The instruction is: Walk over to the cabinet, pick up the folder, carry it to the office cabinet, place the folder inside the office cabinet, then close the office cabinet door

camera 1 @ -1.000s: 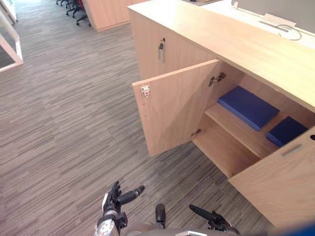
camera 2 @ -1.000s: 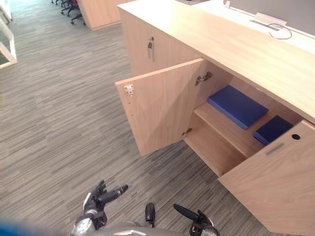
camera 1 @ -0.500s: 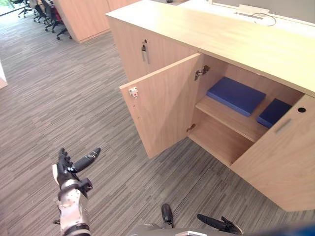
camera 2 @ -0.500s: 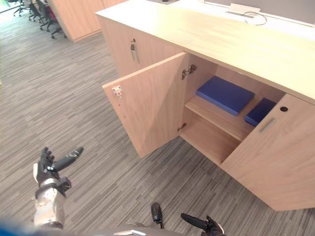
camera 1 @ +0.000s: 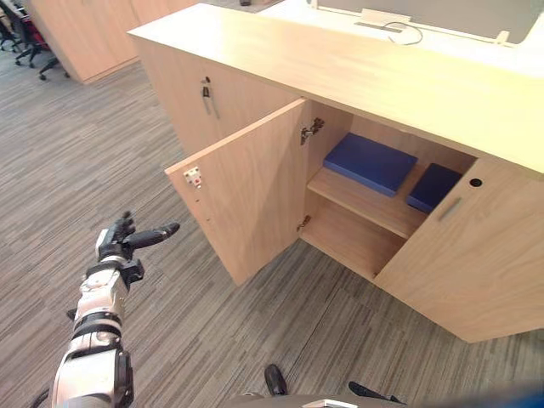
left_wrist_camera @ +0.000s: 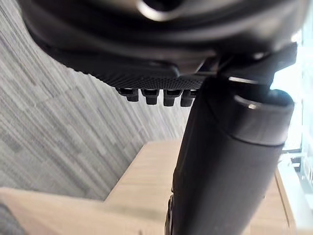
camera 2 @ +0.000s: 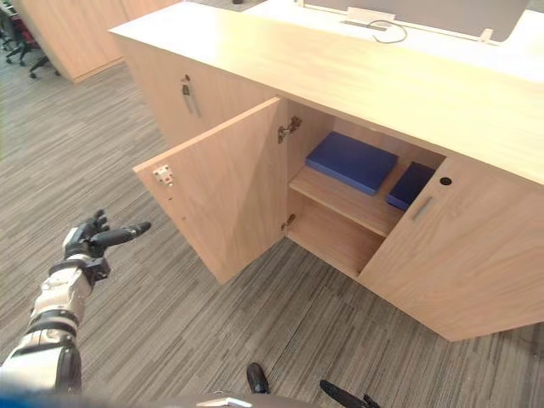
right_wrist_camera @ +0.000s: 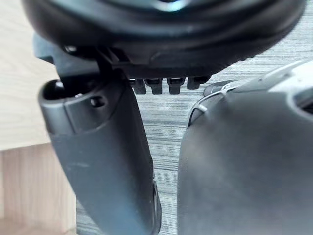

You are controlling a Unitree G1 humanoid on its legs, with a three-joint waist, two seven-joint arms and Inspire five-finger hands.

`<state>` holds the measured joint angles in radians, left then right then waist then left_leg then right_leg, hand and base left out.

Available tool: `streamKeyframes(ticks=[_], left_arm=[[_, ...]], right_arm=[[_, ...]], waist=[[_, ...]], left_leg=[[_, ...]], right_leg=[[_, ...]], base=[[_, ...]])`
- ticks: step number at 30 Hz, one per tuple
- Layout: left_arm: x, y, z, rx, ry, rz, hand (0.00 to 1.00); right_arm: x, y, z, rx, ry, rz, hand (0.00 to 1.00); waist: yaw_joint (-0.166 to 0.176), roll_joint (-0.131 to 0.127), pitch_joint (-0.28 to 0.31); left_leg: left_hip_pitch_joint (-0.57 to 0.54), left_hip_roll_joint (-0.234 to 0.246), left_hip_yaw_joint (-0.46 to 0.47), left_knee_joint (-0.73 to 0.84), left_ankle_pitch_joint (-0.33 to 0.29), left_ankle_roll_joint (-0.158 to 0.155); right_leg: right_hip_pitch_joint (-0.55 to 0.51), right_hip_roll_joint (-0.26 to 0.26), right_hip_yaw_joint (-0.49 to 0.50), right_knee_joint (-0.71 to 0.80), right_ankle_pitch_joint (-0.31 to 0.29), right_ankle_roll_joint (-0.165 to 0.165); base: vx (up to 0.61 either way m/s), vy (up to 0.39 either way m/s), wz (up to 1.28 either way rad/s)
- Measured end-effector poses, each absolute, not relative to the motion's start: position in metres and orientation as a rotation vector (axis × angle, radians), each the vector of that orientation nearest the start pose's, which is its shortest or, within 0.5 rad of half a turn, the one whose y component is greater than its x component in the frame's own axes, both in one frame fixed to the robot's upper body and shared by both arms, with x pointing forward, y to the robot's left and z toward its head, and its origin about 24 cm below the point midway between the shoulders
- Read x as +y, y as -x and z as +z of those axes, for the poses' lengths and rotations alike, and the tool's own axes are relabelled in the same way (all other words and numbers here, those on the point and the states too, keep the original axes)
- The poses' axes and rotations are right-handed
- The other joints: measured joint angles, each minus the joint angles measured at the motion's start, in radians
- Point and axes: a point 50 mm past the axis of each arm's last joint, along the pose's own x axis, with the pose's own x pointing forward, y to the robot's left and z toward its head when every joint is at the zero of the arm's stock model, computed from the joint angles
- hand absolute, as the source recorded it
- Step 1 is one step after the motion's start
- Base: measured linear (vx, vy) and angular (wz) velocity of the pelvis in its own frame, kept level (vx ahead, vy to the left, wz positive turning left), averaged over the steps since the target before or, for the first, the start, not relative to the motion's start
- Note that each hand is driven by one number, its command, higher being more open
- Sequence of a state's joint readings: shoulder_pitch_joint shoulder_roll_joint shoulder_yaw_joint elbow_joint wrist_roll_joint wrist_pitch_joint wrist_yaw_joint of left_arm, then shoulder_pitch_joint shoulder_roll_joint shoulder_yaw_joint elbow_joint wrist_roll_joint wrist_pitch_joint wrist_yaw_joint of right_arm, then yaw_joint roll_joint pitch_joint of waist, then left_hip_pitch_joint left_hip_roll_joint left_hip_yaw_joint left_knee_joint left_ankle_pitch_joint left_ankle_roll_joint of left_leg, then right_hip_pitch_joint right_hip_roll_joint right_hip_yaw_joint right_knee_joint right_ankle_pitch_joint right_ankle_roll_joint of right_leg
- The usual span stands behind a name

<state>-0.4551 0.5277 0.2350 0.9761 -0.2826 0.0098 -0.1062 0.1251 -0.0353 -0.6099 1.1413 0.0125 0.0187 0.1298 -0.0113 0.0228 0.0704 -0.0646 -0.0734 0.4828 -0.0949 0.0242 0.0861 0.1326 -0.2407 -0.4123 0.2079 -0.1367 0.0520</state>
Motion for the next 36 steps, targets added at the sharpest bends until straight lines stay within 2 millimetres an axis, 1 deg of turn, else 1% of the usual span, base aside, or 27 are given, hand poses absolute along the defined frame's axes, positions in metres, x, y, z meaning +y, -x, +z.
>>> streamKeyframes(ticks=[2, 5, 7, 9, 10, 11, 12, 13, 14, 15, 16, 18, 20, 22, 24, 25, 26, 27, 28, 29, 30, 31, 32, 33, 34, 35, 36], left_arm=[[0.329, -0.298, 0.015, 0.406, -0.024, 0.311, 1.00], [0.321, -0.305, 0.015, 0.432, -0.034, 0.255, 1.00], [0.322, -0.303, 0.010, 0.458, -0.030, 0.269, 1.00], [0.319, -0.303, 0.008, 0.468, -0.046, 0.249, 1.00], [0.319, -0.303, 0.008, 0.472, -0.049, 0.252, 1.00], [0.319, -0.303, 0.007, 0.475, -0.049, 0.258, 1.00], [0.321, -0.302, 0.007, 0.477, -0.054, 0.266, 1.00], [0.326, -0.301, 0.009, 0.485, -0.083, 0.273, 1.00], [0.327, -0.300, 0.010, 0.487, -0.092, 0.275, 1.00], [0.325, -0.299, 0.005, 0.504, -0.086, 0.277, 1.00], [0.321, -0.296, -0.002, 0.543, -0.128, 0.266, 1.00], [0.321, -0.294, -0.007, 0.586, -0.203, 0.257, 1.00], [0.319, -0.293, -0.010, 0.631, -0.319, 0.227, 1.00], [0.311, -0.295, -0.012, 0.668, -0.504, 0.132, 1.00], [0.282, -0.302, -0.008, 0.635, -0.923, -0.155, 1.00], [0.258, -0.299, -0.006, 0.571, -1.101, -0.364, 1.00], [0.252, -0.298, -0.006, 0.557, -1.133, -0.416, 1.00], [0.218, -0.290, -0.008, 0.486, -1.238, -0.650, 1.00], [0.185, -0.277, -0.012, 0.420, -1.275, -0.861, 1.00], [0.169, -0.269, -0.014, 0.384, -1.281, -0.962, 1.00], [0.134, -0.244, -0.016, 0.301, -1.263, -1.245, 1.00], [0.079, -0.190, -0.015, 0.148, -1.115, -1.662, 1.00], [0.048, -0.157, -0.006, 0.004, -1.014, -1.866, 1.00], [0.037, -0.162, 0.007, -0.105, -1.093, -1.911, 1.00], [0.042, -0.173, 0.015, -0.094, -1.095, -1.878, 1.00], [0.051, -0.184, 0.026, -0.064, -1.014, -1.815, 1.00], [0.055, -0.187, 0.032, -0.069, -0.990, -1.784, 1.00]], right_arm=[[-0.217, -0.036, -0.171, 1.182, -0.427, -0.529, 1.00], [-0.216, -0.032, -0.171, 1.178, -0.443, -0.539, 1.00], [-0.213, -0.022, -0.172, 1.189, -0.472, -0.556, 1.00], [-0.215, -0.014, -0.172, 1.198, -0.471, -0.568, 1.00], [-0.220, -0.014, -0.170, 1.186, -0.463, -0.573, 1.00], [-0.221, -0.016, -0.170, 1.179, -0.458, -0.567, 1.00], [-0.220, -0.016, -0.170, 1.177, -0.460, -0.564, 1.00], [-0.215, -0.015, -0.171, 1.182, -0.475, -0.558, 1.00], [-0.212, -0.015, -0.172, 1.185, -0.484, -0.555, 1.00], [-0.210, -0.014, -0.172, 1.188, -0.490, -0.556, 1.00], [-0.214, -0.014, -0.171, 1.177, -0.490, -0.561, 1.00], [-0.219, -0.013, -0.171, 1.174, -0.490, -0.577, 1.00], [-0.221, -0.009, -0.171, 1.189, -0.488, -0.584, 1.00], [-0.221, -0.006, -0.171, 1.194, -0.503, -0.603, 1.00], [-0.221, -0.005, -0.171, 1.189, -0.513, -0.619, 1.00], [-0.221, -0.005, -0.171, 1.186, -0.507, -0.617, 1.00], [-0.221, -0.005, -0.171, 1.185, -0.506, -0.617, 1.00], [-0.223, -0.007, -0.171, 1.186, -0.485, -0.606, 1.00], [-0.224, -0.009, -0.171, 1.187, -0.469, -0.592, 1.00], [-0.222, -0.012, -0.171, 1.182, -0.472, -0.584, 1.00], [-0.217, -0.018, -0.172, 1.182, -0.481, -0.563, 1.00], [-0.210, -0.023, -0.173, 1.183, -0.484, -0.527, 1.00], [-0.206, -0.025, -0.174, 1.191, -0.494, -0.513, 1.00], [-0.204, -0.026, -0.175, 1.200, -0.497, -0.498, 1.00], [-0.204, -0.027, -0.175, 1.207, -0.481, -0.479, 1.00], [-0.208, -0.026, -0.174, 1.212, -0.455, -0.461, 1.00], [-0.211, -0.025, -0.174, 1.217, -0.437, -0.451, 1.00]], waist=[[0.000, -0.001, -0.001], [-0.004, -0.004, -0.002], [0.003, -0.005, -0.004], [0.008, 0.001, -0.007], [0.007, 0.015, -0.005], [0.009, 0.018, -0.003], [0.009, 0.018, -0.003], [0.009, -0.021, -0.012], [0.005, -0.041, -0.014], [0.016, -0.033, -0.019], [0.025, -0.018, -0.018], [0.033, -0.008, -0.019], [0.035, -0.007, -0.019], [0.035, -0.010, -0.018], [0.036, -0.014, -0.016], [0.040, -0.021, -0.020], [0.041, -0.023, -0.023], [0.039, -0.026, -0.033], [0.035, -0.024, -0.046], [0.028, -0.024, -0.050], [0.004, -0.031, -0.058], [-0.036, -0.041, -0.070], [-0.057, -0.051, -0.075], [-0.060, -0.058, -0.079], [-0.060, -0.055, -0.079], [-0.061, -0.046, -0.085], [-0.063, -0.040, -0.087]], left_leg=[[0.014, 0.012, 0.027, 0.000, 0.000, 0.000], [0.035, 0.031, 0.051, 0.006, 0.001, 0.002], [0.057, 0.053, 0.055, 0.006, 0.003, 0.002], [0.061, 0.086, 0.047, 0.006, 0.008, -0.002], [0.061, 0.119, 0.037, 0.007, 0.016, -0.013], [0.062, 0.140, 0.034, 0.007, 0.023, -0.023], [0.063, 0.147, 0.031, 0.007, 0.027, -0.030], [0.065, 0.138, 0.029, 0.007, 0.033, -0.055], [0.068, 0.129, 0.026, 0.006, 0.030, -0.063], [0.068, 0.141, 0.027, 0.006, 0.037, -0.079], [0.068, 0.148, 0.037, 0.005, 0.036, -0.093], [0.068, 0.151, 0.055, 0.003, 0.037, -0.101], [0.066, 0.142, 0.071, 0.001, 0.037, -0.102], [0.064, 0.134, 0.070, 0.001, 0.036, -0.100], [0.040, 0.103, 0.045, 0.000, 0.028, -0.094], [0.030, 0.085, 0.038, 0.000, 0.025, -0.088], [0.027, 0.080, 0.037, 0.000, 0.023, -0.085], [0.017, 0.067, 0.027, 0.000, 0.016, -0.075], [0.011, 0.061, 0.024, 0.000, 0.012, -0.068], [0.009, 0.061, 0.024, 0.000, 0.010, -0.064], [0.002, 0.059, 0.022, 0.000, 0.007, -0.060], [-0.010, 0.053, 0.016, 0.000, 0.003, -0.055], [-0.016, 0.048, 0.018, 0.000, 0.002, -0.052], [-0.023, 0.045, 0.017, 0.000, 0.003, -0.055], [-0.021, 0.045, 0.017, 0.000, 0.006, -0.059], [-0.019, 0.041, 0.012, 0.000, 0.008, -0.059], [-0.018, 0.039, 0.003, 0.000, 0.009, -0.057]], right_leg=[[-0.013, 0.002, 0.024, 0.021, 0.010, 0.008], [-0.014, 0.014, 0.047, 0.031, 0.023, -0.001], [-0.014, 0.031, 0.061, 0.062, 0.035, -0.016], [-0.043, 0.047, 0.064, 0.130, 0.054, -0.010], [-0.069, 0.061, 0.061, 0.159, 0.004, -0.003], [-0.079, 0.073, 0.054, 0.109, -0.045, 0.012], [-0.084, 0.075, 0.049, 0.059, -0.050, 0.018], [-0.103, 0.058, 0.042, -0.081, 0.059, 0.004], [-0.112, 0.041, 0.045, -0.083, 0.093, 0.032], [-0.108, 0.049, 0.057, -0.090, 0.084, 0.044], [-0.111, 0.061, 0.063, -0.095, 0.083, 0.043], [-0.111, 0.065, 0.070, -0.113, 0.083, 0.043], [-0.112, 0.060, 0.080, -0.134, 0.083, 0.042], [-0.113, 0.045, 0.081, -0.134, 0.083, 0.043], [-0.121, 0.019, 0.061, -0.124, 0.088, 0.062], [-0.126, 0.001, 0.052, -0.122, 0.091, 0.068], [-0.128, -0.004, 0.050, -0.121, 0.092, 0.069], [-0.134, -0.020, 0.038, -0.113, 0.106, 0.082], [-0.148, -0.028, 0.033, -0.095, 0.121, 0.071], [-0.156, -0.031, 0.030, -0.084, 0.133, 0.073], [-0.166, -0.033, 0.025, -0.075, 0.147, 0.064], [-0.170, -0.033, 0.011, -0.081, 0.153, 0.056], [-0.169, -0.030, 0.002, -0.097, 0.155, 0.052], [-0.164, -0.025, -0.004, -0.120, 0.156, 0.050], [-0.153, -0.019, -0.005, -0.138, 0.156, 0.049], [-0.137, -0.015, -0.015, -0.164, 0.155, 0.049], [-0.129, -0.014, -0.023, -0.175, 0.154, 0.050]], base=[[0.06, -0.009, -0.46], [0.08, -0.050, -0.36], [0.09, -0.114, -0.10], [0.08, -0.127, 0.13], [0.06, -0.152, 0.13], [0.03, -0.165, 0.13], [-0.01, -0.209, 0.19], [-0.07, -0.239, 0.25], [-0.03, -0.280, 0.26], [0.00, -0.244, 0.03], [0.04, -0.170, -0.09], [-0.01, -0.115, -0.25], [-0.05, -0.059, -0.21], [-0.07, 0.000, 0.07], [-0.13, 0.087, 0.45], [-0.10, 0.098, 0.40], [-0.07, 0.104, 0.30], [-0.05, 0.099, 0.17], [-0.06, 0.121, 0.12], [-0.05, 0.127, 0.00], [-0.01, 0.113, 0.00], [0.03, 0.112, -0.05], [0.05, 0.047, -0.10], [0.04, 0.008, -0.20], [0.01, -0.037, -0.21], [-0.01, -0.061, -0.12], [-0.01, -0.065, 0.14]])
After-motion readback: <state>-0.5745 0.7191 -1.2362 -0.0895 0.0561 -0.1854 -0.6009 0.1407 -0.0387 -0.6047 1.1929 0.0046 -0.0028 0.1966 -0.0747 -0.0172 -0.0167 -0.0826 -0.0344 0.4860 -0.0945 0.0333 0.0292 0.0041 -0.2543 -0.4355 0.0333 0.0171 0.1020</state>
